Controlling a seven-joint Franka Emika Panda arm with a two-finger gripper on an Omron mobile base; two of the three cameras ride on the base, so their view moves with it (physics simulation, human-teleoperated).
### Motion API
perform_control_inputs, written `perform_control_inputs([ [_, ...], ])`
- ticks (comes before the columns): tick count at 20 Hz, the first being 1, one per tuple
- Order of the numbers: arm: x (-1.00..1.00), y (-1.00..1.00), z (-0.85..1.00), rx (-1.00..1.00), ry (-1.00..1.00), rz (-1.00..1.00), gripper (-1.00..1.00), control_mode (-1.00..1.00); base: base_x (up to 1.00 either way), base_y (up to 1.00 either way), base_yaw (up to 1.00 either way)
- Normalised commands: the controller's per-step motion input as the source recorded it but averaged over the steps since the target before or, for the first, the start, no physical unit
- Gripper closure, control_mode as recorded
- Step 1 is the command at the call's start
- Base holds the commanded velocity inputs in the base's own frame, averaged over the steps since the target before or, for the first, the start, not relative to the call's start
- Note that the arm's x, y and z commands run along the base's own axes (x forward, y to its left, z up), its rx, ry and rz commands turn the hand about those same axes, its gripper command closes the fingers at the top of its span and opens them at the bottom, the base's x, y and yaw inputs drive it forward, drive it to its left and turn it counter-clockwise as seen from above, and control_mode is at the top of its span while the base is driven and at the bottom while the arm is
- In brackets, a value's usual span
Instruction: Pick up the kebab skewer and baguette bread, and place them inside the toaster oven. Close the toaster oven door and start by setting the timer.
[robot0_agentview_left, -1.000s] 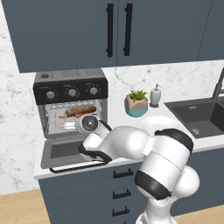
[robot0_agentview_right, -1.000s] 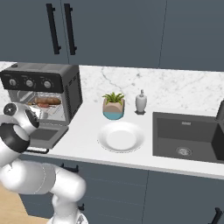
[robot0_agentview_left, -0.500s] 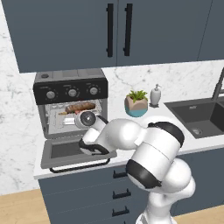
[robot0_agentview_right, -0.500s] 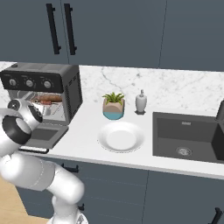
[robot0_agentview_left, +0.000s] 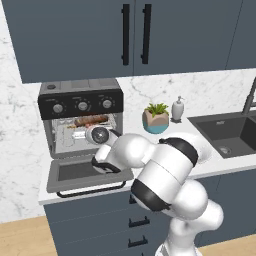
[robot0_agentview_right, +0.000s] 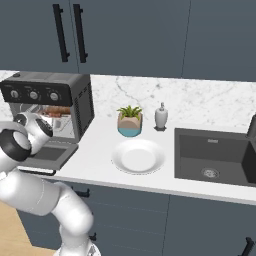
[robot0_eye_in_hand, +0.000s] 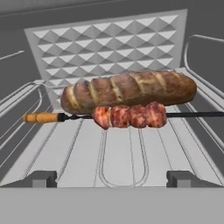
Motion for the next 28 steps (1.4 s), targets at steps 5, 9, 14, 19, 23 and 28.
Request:
perform_control_inputs([
  [5, 0.27, 0.0, 0.0, 0.0, -0.04, 0.0, -1.0, -1.0, 0.0, 0.0, 0.0],
  [9, 0.23, 0.0, -0.04, 0.0, 0.0, 0.0, -1.0, -1.0, 0.0, 0.0, 0.0],
  [14, 0.24, 0.0, -0.03, 0.0, 0.0, 0.0, -1.0, -1.0, 0.0, 0.0, 0.0],
  [19, 0.16, 0.05, -0.01, 0.0, 0.0, 0.0, -1.0, -1.0, 0.0, 0.0, 0.0],
  [23, -0.13, 0.02, 0.0, 0.0, 0.0, 0.0, -1.0, -1.0, 0.0, 0.0, 0.0],
  [28, -0.56, 0.0, 0.0, 0.0, 0.0, 0.0, -1.0, -1.0, 0.0, 0.0, 0.0],
])
